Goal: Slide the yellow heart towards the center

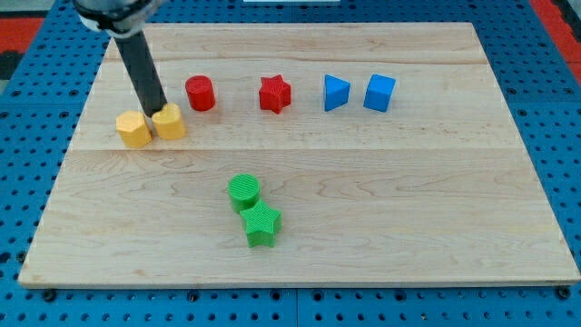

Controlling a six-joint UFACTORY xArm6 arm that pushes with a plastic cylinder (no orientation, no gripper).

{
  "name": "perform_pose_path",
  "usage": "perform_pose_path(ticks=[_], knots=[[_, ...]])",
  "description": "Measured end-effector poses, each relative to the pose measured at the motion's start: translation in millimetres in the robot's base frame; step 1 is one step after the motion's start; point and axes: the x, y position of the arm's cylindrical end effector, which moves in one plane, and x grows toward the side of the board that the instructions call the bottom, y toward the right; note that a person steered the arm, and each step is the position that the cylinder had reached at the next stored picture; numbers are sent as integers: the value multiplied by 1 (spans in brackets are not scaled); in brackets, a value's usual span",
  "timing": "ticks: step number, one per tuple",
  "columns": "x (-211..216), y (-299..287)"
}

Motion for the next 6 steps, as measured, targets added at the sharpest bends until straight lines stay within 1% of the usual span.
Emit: perform_pose_path(ticks=[1,2,3,4,5,6], knots=[[19,37],[38,13],[75,-3],[62,45],[46,73],[87,6]])
